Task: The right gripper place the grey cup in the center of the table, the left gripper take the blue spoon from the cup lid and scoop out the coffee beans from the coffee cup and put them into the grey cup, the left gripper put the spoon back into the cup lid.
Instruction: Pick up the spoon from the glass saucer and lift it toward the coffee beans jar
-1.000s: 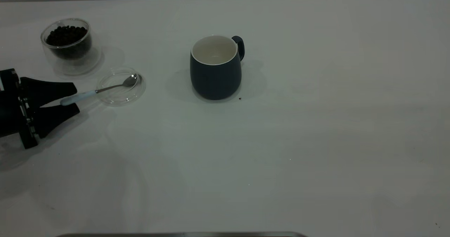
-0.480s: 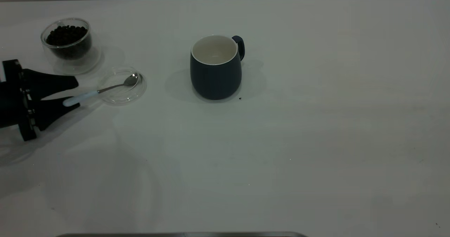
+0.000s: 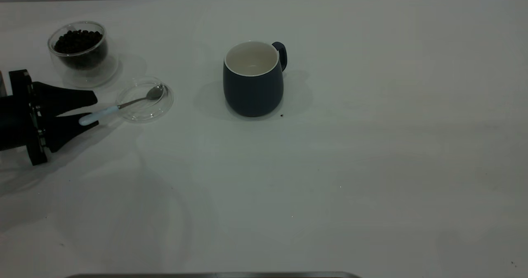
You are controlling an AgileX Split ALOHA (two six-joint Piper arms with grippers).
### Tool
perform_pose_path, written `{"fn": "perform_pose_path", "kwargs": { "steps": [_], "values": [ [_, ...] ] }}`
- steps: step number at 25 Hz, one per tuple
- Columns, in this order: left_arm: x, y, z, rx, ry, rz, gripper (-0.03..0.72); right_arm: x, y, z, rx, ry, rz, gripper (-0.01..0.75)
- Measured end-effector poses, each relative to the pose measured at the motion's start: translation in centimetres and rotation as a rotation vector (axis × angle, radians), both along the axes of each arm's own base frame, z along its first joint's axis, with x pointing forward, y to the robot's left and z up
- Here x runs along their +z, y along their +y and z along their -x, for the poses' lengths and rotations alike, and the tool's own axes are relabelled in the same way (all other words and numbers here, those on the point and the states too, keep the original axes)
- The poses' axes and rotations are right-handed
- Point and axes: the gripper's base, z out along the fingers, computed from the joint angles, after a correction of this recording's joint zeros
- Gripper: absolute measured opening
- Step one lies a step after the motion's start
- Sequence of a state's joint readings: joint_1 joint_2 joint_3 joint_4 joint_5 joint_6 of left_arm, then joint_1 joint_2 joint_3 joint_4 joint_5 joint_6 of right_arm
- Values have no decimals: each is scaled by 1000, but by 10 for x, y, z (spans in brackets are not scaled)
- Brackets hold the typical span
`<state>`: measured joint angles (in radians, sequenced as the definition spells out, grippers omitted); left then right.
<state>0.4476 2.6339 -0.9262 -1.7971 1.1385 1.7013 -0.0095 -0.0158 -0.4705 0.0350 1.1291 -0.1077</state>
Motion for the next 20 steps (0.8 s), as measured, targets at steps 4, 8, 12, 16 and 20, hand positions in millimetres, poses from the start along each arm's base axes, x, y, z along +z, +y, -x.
{"fn": "perform_pose_path", "kwargs": {
  "steps": [4, 8, 12, 16, 20],
  "values": [
    [0, 0, 0, 0, 0, 0, 365, 0, 0, 0, 0, 0, 0, 462],
    [0, 1, -1, 0, -4, -2, 256, 0, 0, 0, 0, 0, 0, 462],
    [2, 6, -12, 5, -27, -9, 208, 0, 0, 0, 0, 0, 0, 462],
    [3, 11, -22, 18, -30, -3, 201, 0, 0, 0, 0, 0, 0, 462],
    [4, 13, -25, 23, -27, -2, 163, 0, 0, 0, 0, 0, 0, 462]
  ]
}}
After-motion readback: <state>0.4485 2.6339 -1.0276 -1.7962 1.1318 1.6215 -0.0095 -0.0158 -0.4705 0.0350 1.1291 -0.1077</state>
